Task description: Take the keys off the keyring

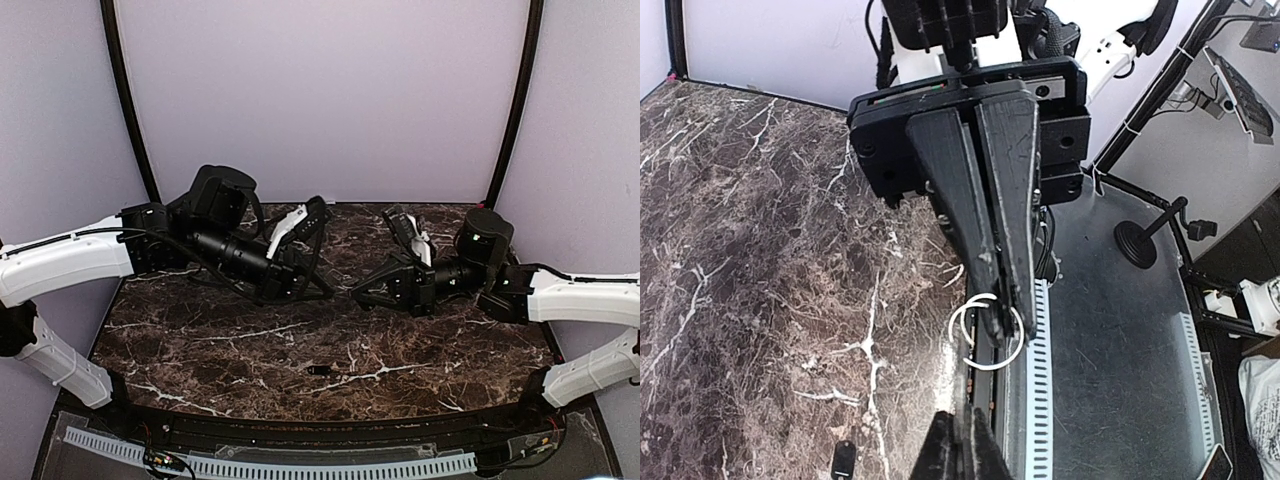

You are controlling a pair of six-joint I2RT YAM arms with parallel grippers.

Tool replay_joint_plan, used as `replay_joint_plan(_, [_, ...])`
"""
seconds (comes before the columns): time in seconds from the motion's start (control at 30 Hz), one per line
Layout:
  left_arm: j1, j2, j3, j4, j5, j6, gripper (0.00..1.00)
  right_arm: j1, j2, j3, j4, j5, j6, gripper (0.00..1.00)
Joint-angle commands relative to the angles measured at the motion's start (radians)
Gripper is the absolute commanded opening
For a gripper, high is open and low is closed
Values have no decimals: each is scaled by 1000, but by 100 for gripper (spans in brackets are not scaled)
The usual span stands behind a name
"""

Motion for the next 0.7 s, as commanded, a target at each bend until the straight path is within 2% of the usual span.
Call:
replay_joint_plan(0.0, [40,-22,7,-23,-33,19,0,5,11,35,35,-155,3,0])
replay_joint_plan(0.47, [37,13,5,3,121,56,0,5,58,59,66,-181,19,0])
replay_joint_plan(0.67, [21,32,8,4,139,68,0,4,69,57,101,-178,42,0])
